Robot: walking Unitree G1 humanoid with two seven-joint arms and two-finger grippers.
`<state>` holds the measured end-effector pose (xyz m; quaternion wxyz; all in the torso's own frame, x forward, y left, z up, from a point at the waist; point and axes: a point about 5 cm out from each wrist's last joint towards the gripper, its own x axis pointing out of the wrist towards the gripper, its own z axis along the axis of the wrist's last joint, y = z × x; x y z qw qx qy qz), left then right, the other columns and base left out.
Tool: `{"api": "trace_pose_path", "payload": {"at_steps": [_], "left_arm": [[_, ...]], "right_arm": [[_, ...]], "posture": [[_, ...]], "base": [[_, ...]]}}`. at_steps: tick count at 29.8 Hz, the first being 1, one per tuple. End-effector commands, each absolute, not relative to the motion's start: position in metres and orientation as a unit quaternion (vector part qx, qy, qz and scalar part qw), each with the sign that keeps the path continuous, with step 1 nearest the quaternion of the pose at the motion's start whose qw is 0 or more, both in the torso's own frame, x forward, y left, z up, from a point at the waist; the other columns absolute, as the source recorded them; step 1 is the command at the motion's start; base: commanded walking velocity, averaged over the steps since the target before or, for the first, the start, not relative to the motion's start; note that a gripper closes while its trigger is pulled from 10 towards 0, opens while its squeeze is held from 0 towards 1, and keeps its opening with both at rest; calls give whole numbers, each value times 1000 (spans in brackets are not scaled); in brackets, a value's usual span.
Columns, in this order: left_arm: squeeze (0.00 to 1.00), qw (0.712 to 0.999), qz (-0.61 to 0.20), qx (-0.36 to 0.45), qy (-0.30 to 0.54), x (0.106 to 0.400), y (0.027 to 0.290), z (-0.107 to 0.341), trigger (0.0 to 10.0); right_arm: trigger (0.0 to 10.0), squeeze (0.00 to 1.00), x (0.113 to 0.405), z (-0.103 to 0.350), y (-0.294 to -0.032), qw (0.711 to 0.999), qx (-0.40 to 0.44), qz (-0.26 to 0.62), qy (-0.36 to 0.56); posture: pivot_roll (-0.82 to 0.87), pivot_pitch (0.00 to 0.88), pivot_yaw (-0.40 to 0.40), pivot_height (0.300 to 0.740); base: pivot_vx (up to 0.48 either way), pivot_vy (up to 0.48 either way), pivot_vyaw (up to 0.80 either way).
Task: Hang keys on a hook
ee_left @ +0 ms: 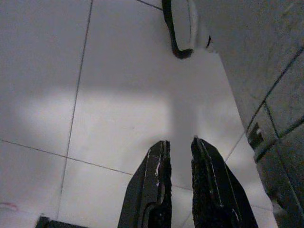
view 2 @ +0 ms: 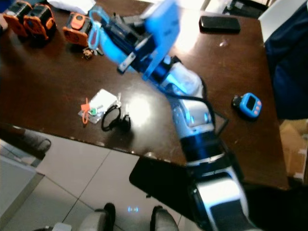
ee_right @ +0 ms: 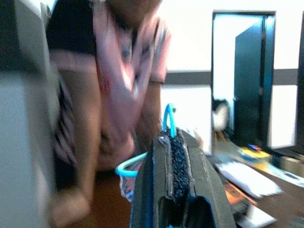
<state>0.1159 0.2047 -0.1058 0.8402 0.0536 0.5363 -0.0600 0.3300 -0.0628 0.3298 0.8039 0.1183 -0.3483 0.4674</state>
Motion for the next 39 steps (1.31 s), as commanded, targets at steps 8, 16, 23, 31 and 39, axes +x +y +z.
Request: {"api": "trace_pose_path", "payload": {"at_steps": [8,16,23,31,39], "left_arm": [[0,842,-25,36,537,116,215,-104,10000],[0,839,-18,38,542,115,216,-105,10000],[0,843,0,25,537,119,214,-104,10000],[0,847,25,-4,532,125,210,-103,10000],[0,845,23,-1,534,124,209,-104,10000]], "right_arm": [[10000,0,283,277,-30,740,214,584,-256],[10000,0,278,271,-33,727,255,594,-231],[10000,0,278,269,-37,726,250,601,-224],[10000,0,282,272,-45,728,241,599,-229],[10000,0,284,268,-46,740,207,600,-221]], "posture": [[-7,85,61,740],[4,58,69,740],[18,41,61,740],[20,20,51,740],[16,19,52,740]], "base": [[0,0,198],[0,0,795],[0,0,796],[0,0,795],[0,0,794]]}}
